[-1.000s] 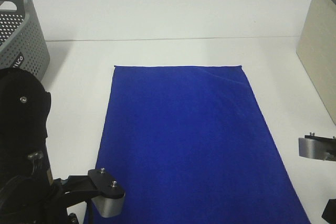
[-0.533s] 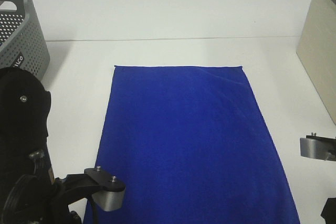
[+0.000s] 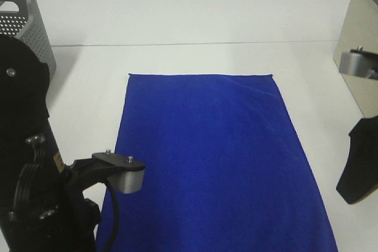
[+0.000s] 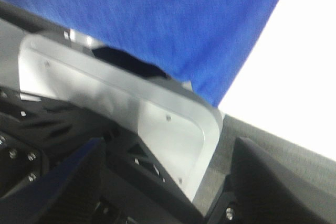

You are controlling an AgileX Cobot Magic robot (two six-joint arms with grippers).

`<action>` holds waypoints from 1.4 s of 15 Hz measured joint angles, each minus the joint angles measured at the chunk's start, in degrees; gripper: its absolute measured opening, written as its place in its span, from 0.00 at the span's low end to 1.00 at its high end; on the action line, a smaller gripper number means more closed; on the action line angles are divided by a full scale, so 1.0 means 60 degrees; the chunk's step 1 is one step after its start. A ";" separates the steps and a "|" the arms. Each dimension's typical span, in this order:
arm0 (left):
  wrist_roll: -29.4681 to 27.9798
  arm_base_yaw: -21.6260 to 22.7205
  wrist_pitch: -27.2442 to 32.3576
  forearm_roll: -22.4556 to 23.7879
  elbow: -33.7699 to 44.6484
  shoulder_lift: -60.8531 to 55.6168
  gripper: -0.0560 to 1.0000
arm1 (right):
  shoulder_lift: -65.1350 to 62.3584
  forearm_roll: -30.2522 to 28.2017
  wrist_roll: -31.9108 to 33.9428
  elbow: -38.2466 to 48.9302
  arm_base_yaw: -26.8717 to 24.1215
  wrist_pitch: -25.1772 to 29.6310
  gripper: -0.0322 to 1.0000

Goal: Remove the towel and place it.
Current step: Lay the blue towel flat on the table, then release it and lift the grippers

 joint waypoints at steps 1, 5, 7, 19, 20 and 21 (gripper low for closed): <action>-0.0095 0.0124 0.0038 0.0095 -0.0210 -0.0162 0.60 | -0.0153 0.0010 0.0134 -0.0296 0.0000 0.0000 0.69; -0.0372 0.1270 0.0181 0.0248 -0.1060 -0.0707 0.60 | -0.0172 -0.0516 0.0859 -0.1709 0.0000 0.0010 0.69; -0.0458 0.2082 0.0172 0.0401 -0.1738 -0.0726 0.60 | 0.0029 -0.0640 0.0926 -0.2760 0.0000 0.0019 0.69; -0.0430 0.5348 -0.0267 0.0984 -0.7907 0.2903 0.60 | 0.5882 0.1805 -0.0267 -0.9673 -0.0993 0.0019 0.69; -0.0392 0.5395 -0.0220 0.0993 -0.8623 0.3552 0.60 | 0.6217 0.2292 -0.0583 -0.9712 -0.1251 0.0010 0.69; -0.0372 0.5414 -0.0057 0.0993 -0.9320 0.4135 0.60 | 0.6341 0.2406 -0.0678 -0.9721 -0.1337 0.0010 0.69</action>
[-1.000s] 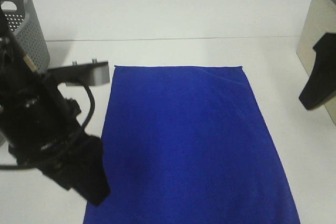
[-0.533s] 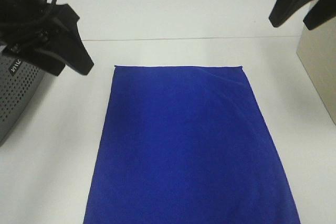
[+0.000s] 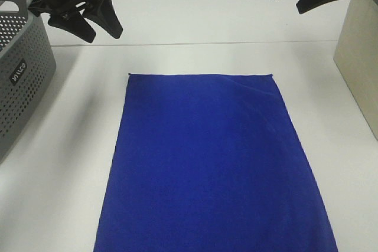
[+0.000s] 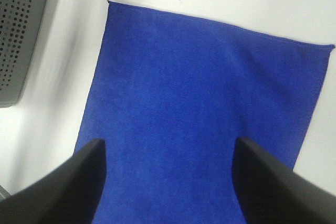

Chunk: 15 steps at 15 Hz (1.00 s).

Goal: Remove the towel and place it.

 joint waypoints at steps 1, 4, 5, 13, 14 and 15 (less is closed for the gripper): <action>0.0029 0.0010 0.0086 0.0019 -0.0611 0.0563 0.60 | 0.0296 0.0067 -0.0201 0.0000 -0.0153 0.0000 0.69; -0.0038 0.0010 0.0248 0.0019 -0.2063 0.1929 0.60 | 0.0984 0.0229 -0.0592 -0.0048 -0.0296 0.0010 0.69; -0.0248 0.0010 0.0325 0.0019 -0.2865 0.2750 0.60 | 0.1471 0.0353 -0.0697 -0.0286 -0.0506 0.0029 0.69; -0.0583 0.0239 0.0258 -0.0277 -0.3161 0.3887 0.60 | 0.3762 0.0401 -0.0859 -0.2034 -0.0735 0.0029 0.69; -0.0583 0.0344 0.0248 -0.0325 -0.3161 0.4030 0.60 | 0.3944 0.0401 -0.0859 -0.2120 -0.0735 0.0029 0.69; -0.0583 0.0430 0.0248 -0.0325 -0.3161 0.4192 0.60 | 0.4125 0.0401 -0.0859 -0.2168 -0.0735 0.0029 0.69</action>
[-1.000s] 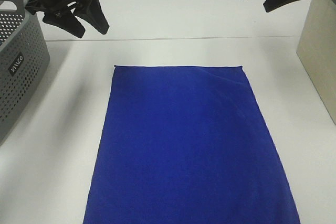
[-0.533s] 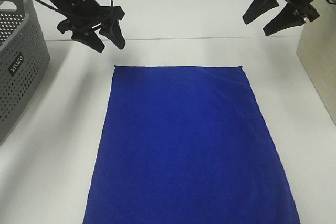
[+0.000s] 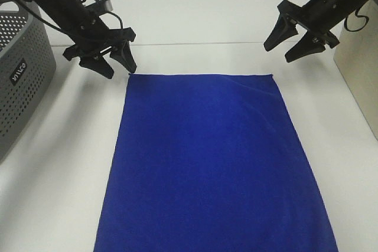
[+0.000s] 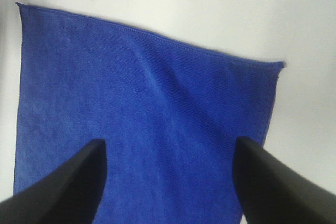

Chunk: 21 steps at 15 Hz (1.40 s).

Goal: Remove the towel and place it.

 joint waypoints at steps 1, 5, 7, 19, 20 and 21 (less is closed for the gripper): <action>0.0000 0.0057 -0.0010 0.0000 0.0000 0.0134 0.60 | 0.0181 -0.0067 -0.0038 0.0000 0.0000 -0.0010 0.69; 0.0162 0.0296 -0.0315 -0.0315 0.0000 0.0525 0.60 | 0.0688 -0.0430 -0.0076 0.0000 0.0000 0.0000 0.69; 0.0497 0.0401 -0.0420 -0.0630 0.0000 0.0754 0.60 | 0.0898 -0.0439 -0.0086 0.0000 0.0000 0.0000 0.69; 0.0754 0.0411 -0.0592 -0.1060 -0.0076 0.0888 0.60 | 0.1280 -0.0602 -0.0315 -0.0048 0.0019 -0.0859 0.69; 0.0754 0.0411 -0.0592 -0.1060 -0.0076 0.0888 0.60 | 0.1280 -0.0602 -0.0325 -0.0048 0.0019 -0.0984 0.69; 0.0754 0.0401 -0.0592 -0.1060 -0.0076 0.0888 0.60 | 0.1280 -0.0602 -0.0392 -0.0048 0.0019 -0.1050 0.69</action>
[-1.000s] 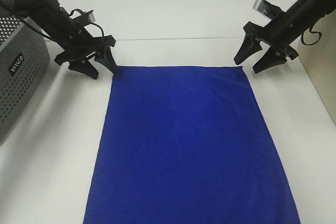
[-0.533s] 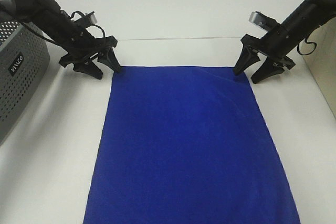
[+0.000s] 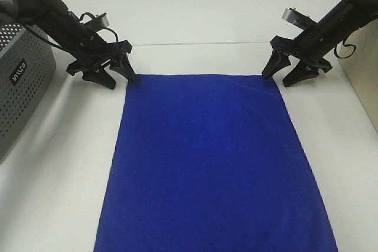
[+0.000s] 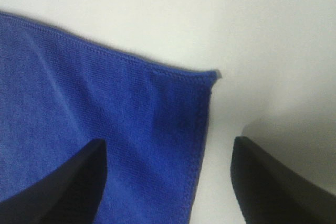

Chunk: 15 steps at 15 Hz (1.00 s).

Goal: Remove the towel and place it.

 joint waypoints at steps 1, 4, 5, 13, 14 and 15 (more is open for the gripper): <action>0.0000 -0.0029 0.0010 0.0000 0.0000 0.0000 0.60 | 0.0000 -0.0010 -0.0105 -0.0010 0.0000 -0.0010 0.69; 0.0000 -0.0143 0.0010 -0.0029 -0.0010 0.0029 0.60 | 0.0000 -0.0029 -0.0181 -0.0010 0.0000 -0.0019 0.69; -0.0029 -0.0153 0.0010 -0.0086 -0.0029 0.0067 0.60 | 0.0000 -0.0029 -0.0229 -0.0010 0.0000 -0.0010 0.69; -0.0220 -0.0181 0.0076 -0.0143 -0.0076 0.0105 0.60 | 0.0057 0.0229 -0.0334 -0.0029 0.0000 -0.0010 0.71; -0.0220 -0.0181 0.0076 -0.0143 -0.0076 0.0105 0.60 | 0.0057 0.0229 -0.0143 -0.0029 0.0000 -0.0239 0.70; -0.0229 -0.0181 0.0076 -0.0143 -0.0076 0.0105 0.60 | 0.0057 0.0220 0.0048 -0.0029 0.0000 -0.0420 0.70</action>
